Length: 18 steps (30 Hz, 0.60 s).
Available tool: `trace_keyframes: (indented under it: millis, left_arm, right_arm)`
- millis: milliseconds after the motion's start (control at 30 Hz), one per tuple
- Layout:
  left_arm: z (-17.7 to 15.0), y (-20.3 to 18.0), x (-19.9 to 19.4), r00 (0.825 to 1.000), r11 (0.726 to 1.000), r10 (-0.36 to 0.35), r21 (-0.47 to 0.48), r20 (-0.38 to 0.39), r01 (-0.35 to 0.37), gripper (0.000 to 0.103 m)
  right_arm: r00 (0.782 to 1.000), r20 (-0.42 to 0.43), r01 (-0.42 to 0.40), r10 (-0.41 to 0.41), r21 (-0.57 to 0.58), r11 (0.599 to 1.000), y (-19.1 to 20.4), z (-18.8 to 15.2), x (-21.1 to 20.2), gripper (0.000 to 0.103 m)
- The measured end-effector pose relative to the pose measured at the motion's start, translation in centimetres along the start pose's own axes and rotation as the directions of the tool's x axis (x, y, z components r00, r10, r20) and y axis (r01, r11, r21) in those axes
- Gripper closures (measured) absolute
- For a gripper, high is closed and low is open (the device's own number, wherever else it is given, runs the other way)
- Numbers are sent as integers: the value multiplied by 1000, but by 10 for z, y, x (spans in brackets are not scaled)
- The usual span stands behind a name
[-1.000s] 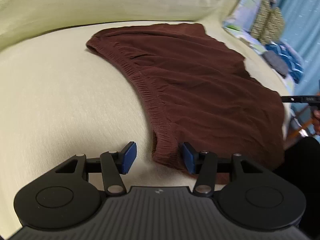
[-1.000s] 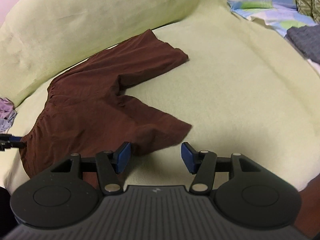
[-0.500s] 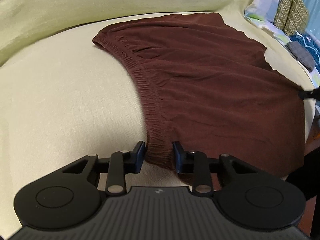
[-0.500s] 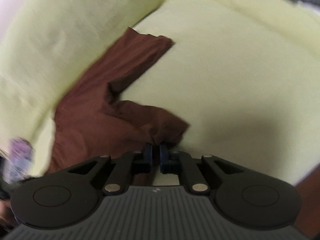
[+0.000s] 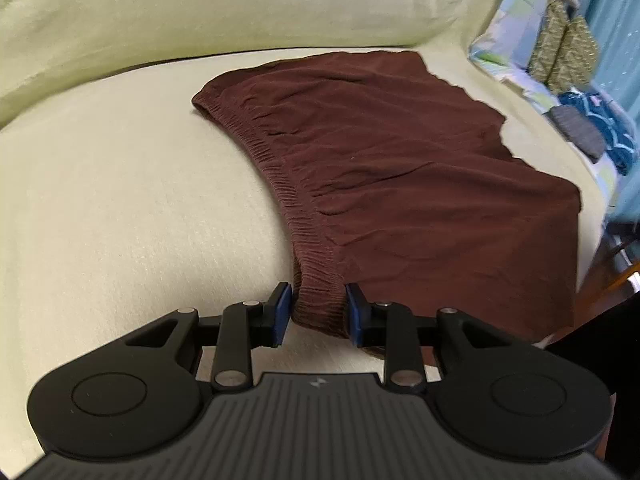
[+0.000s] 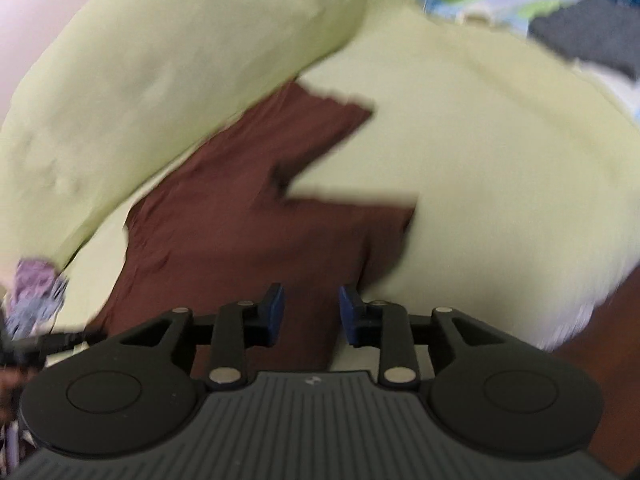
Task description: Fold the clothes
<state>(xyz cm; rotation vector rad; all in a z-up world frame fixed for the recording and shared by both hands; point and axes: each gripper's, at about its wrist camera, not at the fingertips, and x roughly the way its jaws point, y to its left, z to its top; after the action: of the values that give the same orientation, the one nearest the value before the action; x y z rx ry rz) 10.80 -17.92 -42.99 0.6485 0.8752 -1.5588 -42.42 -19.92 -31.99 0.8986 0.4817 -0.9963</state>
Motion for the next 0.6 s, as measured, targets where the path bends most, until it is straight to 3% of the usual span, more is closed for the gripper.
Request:
trace_keyframes:
  millis: [133, 233, 367, 467, 567, 600]
  left_arm:
    - [1, -1, -4, 1000, 999, -4, 45, -6, 5, 69]
    - [6, -5, -7, 999, 993, 37, 113, -12, -35, 71]
    - [9, -10, -10, 998, 989, 57, 140, -35, -52, 72]
    - [10, -12, -13, 997, 988, 61, 146, -50, -53, 72]
    - [9, -13, -15, 996, 985, 69, 160, -65, -58, 72]
    - [9, -13, -16, 995, 984, 71, 168, -69, -59, 72]
  right_arm:
    - [999, -33, -22, 23, 48, 999, 4, -43, 6, 73]
    - [998, -44, -43, 50, 133, 990, 1, -65, 18, 68]
    - [996, -71, -31, 53, 286, 958, -7, -86, 40, 59]
    - [988, -67, -105, 139, 365, 925, -15, -94, 53, 53]
    - [975, -42, -177, 219, 451, 875, -26, -102, 66, 58]
    - [971, -31, -193, 236, 482, 855, -30, -104, 68, 74]
